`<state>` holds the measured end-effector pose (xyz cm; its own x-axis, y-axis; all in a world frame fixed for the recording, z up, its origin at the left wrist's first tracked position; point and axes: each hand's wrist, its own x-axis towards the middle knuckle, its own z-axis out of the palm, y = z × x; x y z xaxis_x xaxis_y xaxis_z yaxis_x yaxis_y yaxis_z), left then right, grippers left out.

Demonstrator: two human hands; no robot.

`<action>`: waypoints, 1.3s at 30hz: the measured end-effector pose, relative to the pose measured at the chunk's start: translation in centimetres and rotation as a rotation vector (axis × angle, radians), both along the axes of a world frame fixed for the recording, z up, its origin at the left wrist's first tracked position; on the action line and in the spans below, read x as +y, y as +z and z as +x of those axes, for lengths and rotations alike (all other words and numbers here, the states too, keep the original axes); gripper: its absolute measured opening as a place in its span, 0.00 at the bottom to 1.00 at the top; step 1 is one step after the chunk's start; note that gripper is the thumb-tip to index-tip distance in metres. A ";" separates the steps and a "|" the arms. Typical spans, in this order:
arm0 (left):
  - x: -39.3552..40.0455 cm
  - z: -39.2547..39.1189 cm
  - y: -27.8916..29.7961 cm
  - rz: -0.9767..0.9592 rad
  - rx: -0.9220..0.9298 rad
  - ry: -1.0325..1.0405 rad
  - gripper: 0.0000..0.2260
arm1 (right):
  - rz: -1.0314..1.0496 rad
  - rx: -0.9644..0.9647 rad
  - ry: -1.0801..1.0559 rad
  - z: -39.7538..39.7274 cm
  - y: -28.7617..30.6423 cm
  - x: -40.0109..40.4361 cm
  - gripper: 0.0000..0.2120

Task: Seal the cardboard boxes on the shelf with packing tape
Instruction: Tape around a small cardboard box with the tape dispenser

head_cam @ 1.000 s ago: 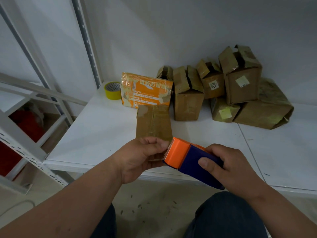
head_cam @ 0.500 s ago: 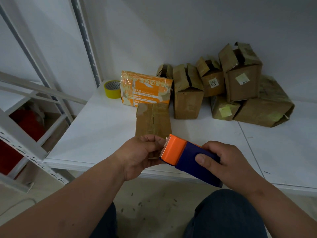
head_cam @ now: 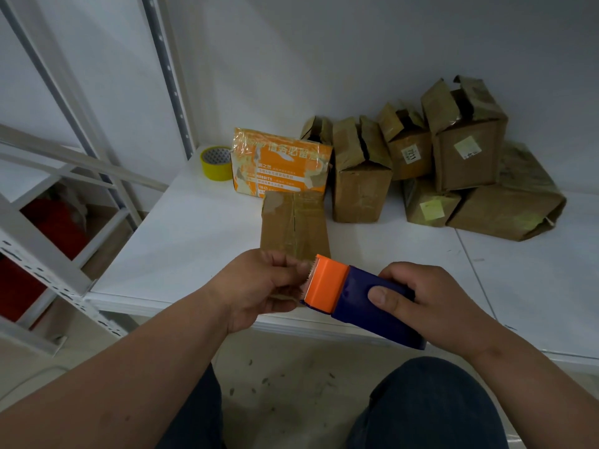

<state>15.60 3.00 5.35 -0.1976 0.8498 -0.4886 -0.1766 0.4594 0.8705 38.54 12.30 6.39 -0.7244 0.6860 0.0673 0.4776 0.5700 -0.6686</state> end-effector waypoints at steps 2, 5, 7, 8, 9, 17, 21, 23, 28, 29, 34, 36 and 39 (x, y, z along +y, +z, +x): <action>0.0 0.2 0.1 0.044 0.151 0.049 0.05 | -0.012 -0.019 0.003 -0.3 0.0 0.2 0.24; 0.1 0.0 0.4 0.114 0.259 0.148 0.05 | -0.043 -0.018 0.015 -0.8 0.5 0.6 0.22; 0.0 -0.2 0.7 0.141 0.274 0.187 0.05 | -0.045 -0.005 0.044 -1.1 1.1 1.1 0.23; 0.0 -0.2 0.9 0.151 0.272 0.199 0.05 | -0.036 -0.006 0.064 -1.2 1.4 1.4 0.23; 0.0 -0.3 1.1 0.157 0.267 0.208 0.04 | -0.022 -0.015 0.085 -1.3 1.7 1.7 0.24; -1.2 -6.2 2.9 0.126 0.318 0.403 0.05 | 0.065 -0.228 0.052 1.5 3.9 4.2 0.28; -1.8 -7.1 2.0 0.051 0.334 0.397 0.05 | 0.004 -0.335 0.002 2.4 4.4 5.9 0.29; -2.0 -6.6 0.9 0.004 0.327 0.379 0.04 | -0.005 -0.410 -0.020 2.2 4.3 6.8 0.22; -1.9 -5.1 -1.2 -0.066 0.314 0.392 0.04 | -0.005 -0.590 -0.014 1.0 4.0 8.7 0.16; -1.8 -5.0 -1.4 -0.073 0.313 0.398 0.04 | -0.008 -0.613 -0.016 0.8 4.0 8.9 0.17; -1.0 -4.7 -2.3 -0.115 0.308 0.440 0.03 | -0.006 -0.700 -0.017 -0.3 3.7 9.8 0.16; -0.8 -4.5 -2.6 -0.122 0.307 0.439 0.03 | 0.001 -0.740 -0.013 -0.7 3.5 10.1 0.17; -0.6 -4.4 -3.3 -0.125 0.309 0.439 0.03 | 0.009 -0.788 -0.015 -1.3 3.3 10.5 0.18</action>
